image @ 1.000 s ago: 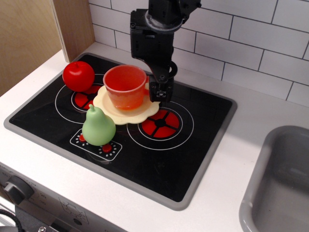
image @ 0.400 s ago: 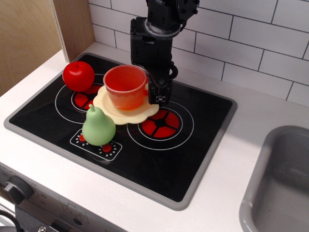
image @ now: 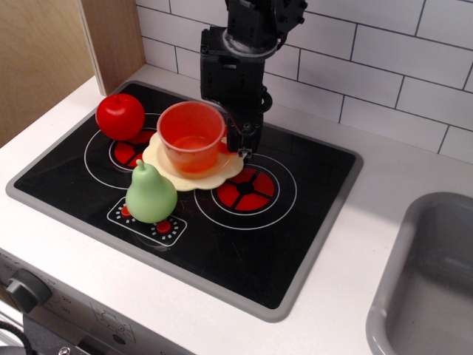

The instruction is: Take cup off plate

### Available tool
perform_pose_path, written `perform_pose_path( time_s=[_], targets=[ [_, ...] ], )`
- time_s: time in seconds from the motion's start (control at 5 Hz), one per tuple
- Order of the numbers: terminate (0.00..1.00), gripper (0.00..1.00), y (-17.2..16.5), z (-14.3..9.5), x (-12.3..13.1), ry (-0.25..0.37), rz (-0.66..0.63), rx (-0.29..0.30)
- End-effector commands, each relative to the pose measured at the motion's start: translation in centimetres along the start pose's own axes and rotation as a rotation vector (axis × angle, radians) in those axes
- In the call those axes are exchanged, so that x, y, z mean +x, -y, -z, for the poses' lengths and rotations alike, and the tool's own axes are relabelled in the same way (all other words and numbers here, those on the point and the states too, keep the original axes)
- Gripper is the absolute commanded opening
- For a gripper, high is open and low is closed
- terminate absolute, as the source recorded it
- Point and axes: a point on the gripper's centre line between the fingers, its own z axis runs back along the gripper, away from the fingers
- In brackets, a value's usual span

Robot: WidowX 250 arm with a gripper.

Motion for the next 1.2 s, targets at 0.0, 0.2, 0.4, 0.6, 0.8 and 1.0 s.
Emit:
perform_pose_path(
  time_s=[0.0,0.2,0.4,0.6,0.8,1.0],
  targets=[
    [0.00,0.00,-0.3,-3.4,-0.3,-0.077,0.037,-0.050],
    [0.00,0.00,-1.0,-4.4,-1.2,-0.105,0.074,-0.032],
    [0.00,0.00,-2.4,-4.8,-2.7,-0.112,0.158,0.005],
    [0.00,0.00,-4.2,-4.8,-3.9,-0.154,0.242,0.046],
    [0.00,0.00,-6.7,-5.4,-4.7,-0.173,0.333,0.079],
    [0.00,0.00,-8.6,-5.3,-4.2,-0.170,0.380,0.101]
  ],
)
